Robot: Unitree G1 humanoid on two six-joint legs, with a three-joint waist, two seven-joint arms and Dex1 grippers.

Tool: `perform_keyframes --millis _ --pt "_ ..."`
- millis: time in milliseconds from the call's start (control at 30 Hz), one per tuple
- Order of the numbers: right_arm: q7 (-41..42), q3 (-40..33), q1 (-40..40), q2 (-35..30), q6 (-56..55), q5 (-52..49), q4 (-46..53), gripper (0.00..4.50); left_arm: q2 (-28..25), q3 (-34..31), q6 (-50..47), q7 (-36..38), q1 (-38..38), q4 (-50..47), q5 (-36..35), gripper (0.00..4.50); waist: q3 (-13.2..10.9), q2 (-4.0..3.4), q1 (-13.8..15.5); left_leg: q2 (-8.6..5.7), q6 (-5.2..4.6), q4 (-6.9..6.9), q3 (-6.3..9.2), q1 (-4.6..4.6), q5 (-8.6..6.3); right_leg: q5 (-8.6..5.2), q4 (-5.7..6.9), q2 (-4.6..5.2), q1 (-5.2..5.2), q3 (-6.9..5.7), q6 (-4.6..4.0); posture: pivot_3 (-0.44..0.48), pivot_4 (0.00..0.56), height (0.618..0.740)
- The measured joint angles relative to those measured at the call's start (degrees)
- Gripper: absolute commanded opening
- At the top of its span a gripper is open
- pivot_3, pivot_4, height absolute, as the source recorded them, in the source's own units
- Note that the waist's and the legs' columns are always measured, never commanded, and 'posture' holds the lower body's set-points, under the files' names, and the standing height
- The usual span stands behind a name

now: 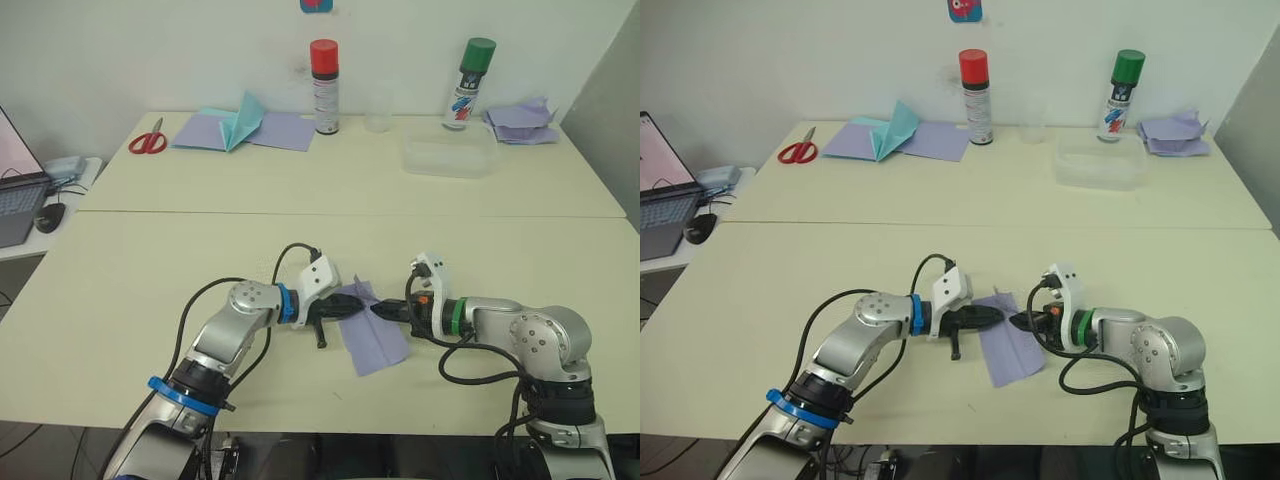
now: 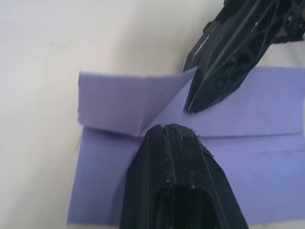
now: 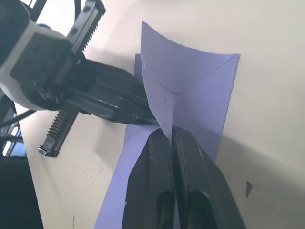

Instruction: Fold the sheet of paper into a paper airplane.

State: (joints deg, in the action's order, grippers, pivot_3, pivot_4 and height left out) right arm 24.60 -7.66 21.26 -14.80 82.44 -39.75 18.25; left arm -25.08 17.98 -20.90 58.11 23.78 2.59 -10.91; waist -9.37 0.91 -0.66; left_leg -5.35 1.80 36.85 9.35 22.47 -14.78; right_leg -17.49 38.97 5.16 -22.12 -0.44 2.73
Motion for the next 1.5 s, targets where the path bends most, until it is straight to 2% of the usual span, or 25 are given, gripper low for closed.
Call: perform_keyframes --millis 33,167,233,533,867,1167,1500 --pt "-0.78 -0.82 0.09 1.08 0.78 -0.08 -0.44 0.03 -0.49 -0.01 -0.12 0.01 -0.50 -0.11 0.01 0.00 0.00 -0.01 -0.05 -0.01 0.06 0.00 0.00 0.00 0.03 0.14 0.02 0.00 -0.04 0.00 -0.24 0.000 0.150 0.740" --pt "-6.67 -9.84 2.87 10.78 7.42 0.18 -1.90 0.03 -2.32 -0.19 -1.23 -0.02 -2.18 -2.86 -0.09 0.00 0.02 -0.04 -0.54 0.00 0.09 -0.03 0.01 0.01 0.06 0.15 0.05 -0.01 -0.08 0.02 -0.26 0.000 0.150 0.740" --pt "-9.44 -12.51 3.88 13.54 9.38 0.13 -1.91 0.03 -2.32 -0.19 -1.30 -0.21 -2.21 -3.23 -0.07 0.00 0.03 -0.05 -0.71 -0.04 0.09 -0.02 0.01 0.02 0.05 0.15 0.05 -0.01 -0.07 0.04 -0.26 0.000 0.150 0.740" --pt "-21.30 -20.38 4.15 18.28 9.62 -3.26 -1.81 0.03 -1.78 0.54 -2.38 -2.32 -1.67 -2.96 1.75 0.00 0.07 -0.12 -1.01 -0.02 0.08 -0.02 -0.03 0.01 0.05 0.15 0.10 -0.01 -0.09 0.07 -0.26 0.000 0.150 0.740" --pt "-27.91 -23.13 3.84 11.53 9.61 -9.99 -1.06 0.03 -2.11 1.87 -1.52 -1.28 0.81 -0.46 3.11 0.00 0.20 -0.29 -1.03 -0.01 -0.14 0.02 -0.10 -0.03 -0.03 0.15 0.10 -0.03 0.00 0.08 -0.26 0.000 0.150 0.740" --pt "-28.90 -20.38 1.16 5.55 9.61 -15.33 -0.99 0.03 -2.04 2.77 0.71 -0.92 2.22 2.02 3.41 0.00 0.20 -0.29 -0.98 -0.02 -0.17 0.04 -0.09 -0.05 -0.02 0.16 0.10 -0.03 0.10 0.07 -0.25 0.000 0.150 0.740" --pt "-32.68 -19.50 -2.30 3.59 9.61 -21.46 0.38 0.03 -1.86 3.31 1.75 -0.94 2.88 2.96 4.55 0.00 0.21 -0.29 -0.94 -0.03 -0.21 0.06 -0.08 -0.07 0.01 0.16 0.10 -0.03 0.16 0.05 -0.23 0.000 0.150 0.740"
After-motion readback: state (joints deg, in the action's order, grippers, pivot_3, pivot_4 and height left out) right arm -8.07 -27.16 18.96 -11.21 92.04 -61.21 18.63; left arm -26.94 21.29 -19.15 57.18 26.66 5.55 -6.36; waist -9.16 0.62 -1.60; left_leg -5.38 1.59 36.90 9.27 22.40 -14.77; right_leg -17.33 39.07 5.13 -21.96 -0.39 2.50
